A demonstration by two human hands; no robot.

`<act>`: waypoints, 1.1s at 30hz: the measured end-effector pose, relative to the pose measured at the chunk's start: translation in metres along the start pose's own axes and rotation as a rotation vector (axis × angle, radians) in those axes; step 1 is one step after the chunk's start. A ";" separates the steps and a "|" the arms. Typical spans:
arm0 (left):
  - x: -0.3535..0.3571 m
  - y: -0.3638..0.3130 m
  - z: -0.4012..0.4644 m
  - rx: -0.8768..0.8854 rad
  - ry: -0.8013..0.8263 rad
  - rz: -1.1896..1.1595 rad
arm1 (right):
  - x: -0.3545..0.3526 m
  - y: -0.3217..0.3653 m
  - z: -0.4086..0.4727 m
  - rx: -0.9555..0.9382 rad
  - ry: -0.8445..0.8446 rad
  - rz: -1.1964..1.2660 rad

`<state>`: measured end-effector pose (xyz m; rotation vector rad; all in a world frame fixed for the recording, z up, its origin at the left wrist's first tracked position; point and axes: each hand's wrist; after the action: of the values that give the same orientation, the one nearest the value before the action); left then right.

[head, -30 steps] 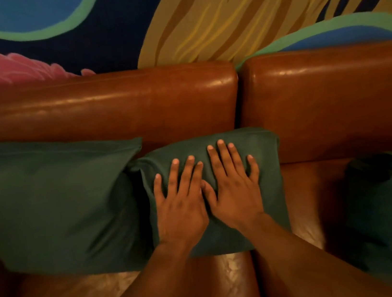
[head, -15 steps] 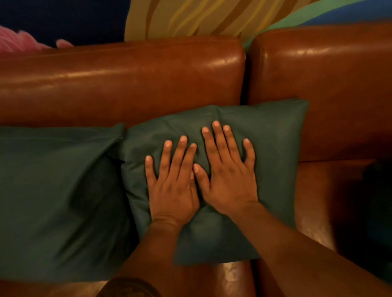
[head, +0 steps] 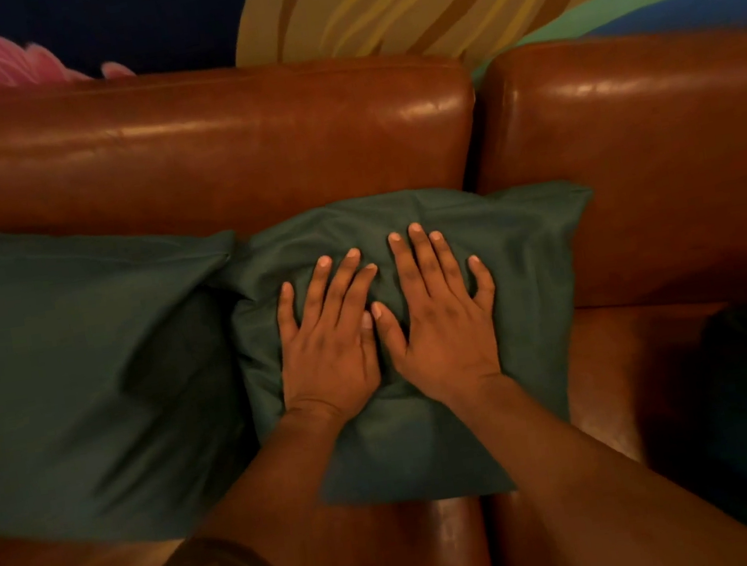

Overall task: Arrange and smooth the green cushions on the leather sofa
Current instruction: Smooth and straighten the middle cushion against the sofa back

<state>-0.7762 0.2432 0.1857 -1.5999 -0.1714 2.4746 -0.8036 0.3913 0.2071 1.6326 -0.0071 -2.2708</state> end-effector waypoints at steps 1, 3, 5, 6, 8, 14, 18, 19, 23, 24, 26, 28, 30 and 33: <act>-0.007 -0.001 -0.001 -0.005 -0.010 -0.024 | -0.008 -0.003 -0.002 -0.008 -0.008 0.017; -0.020 -0.003 -0.004 -0.036 -0.036 -0.049 | -0.023 -0.019 -0.004 0.009 -0.083 0.054; -0.029 -0.003 -0.003 -0.083 -0.030 -0.029 | -0.037 -0.039 -0.008 0.140 -0.207 0.127; -0.031 -0.004 -0.002 -0.098 -0.008 -0.019 | -0.041 -0.046 -0.011 0.223 -0.251 0.146; -0.032 -0.006 0.000 -0.107 0.041 -0.005 | -0.043 -0.052 -0.016 0.367 -0.289 0.111; -0.034 -0.011 0.006 -0.100 -0.048 -0.042 | -0.034 -0.061 -0.021 0.511 -0.330 0.484; -0.045 -0.031 0.006 -0.095 -0.190 -0.070 | -0.057 -0.061 -0.033 0.491 -0.357 0.539; -0.050 -0.037 0.007 -0.102 -0.210 -0.081 | -0.067 -0.061 -0.037 0.491 -0.373 0.530; -0.058 -0.054 0.019 -0.111 -0.210 -0.081 | -0.082 -0.072 -0.037 0.508 -0.442 0.455; -0.054 -0.056 0.020 -0.101 -0.169 -0.065 | -0.075 -0.079 -0.035 0.523 -0.381 0.438; -0.043 -0.054 0.015 -0.079 -0.093 -0.020 | -0.062 -0.087 -0.035 0.569 -0.198 0.436; -0.039 -0.051 0.007 -0.070 -0.060 0.008 | -0.066 -0.087 -0.034 0.584 -0.098 0.339; -0.046 -0.052 -0.001 -0.058 -0.060 -0.024 | -0.080 -0.074 -0.038 0.484 -0.143 0.109; -0.057 -0.061 -0.022 0.092 -0.017 -0.100 | -0.087 -0.022 -0.050 0.172 -0.153 0.106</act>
<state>-0.7276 0.2897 0.2400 -1.4969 -0.1349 2.3854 -0.7388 0.4460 0.2660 1.4948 -0.3260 -2.3622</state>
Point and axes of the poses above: each hand's wrist, its own z-axis towards the middle knuckle, its own x-axis out of the palm, y = z × x, and after that the axes turned 4 degrees about -y, right-handed
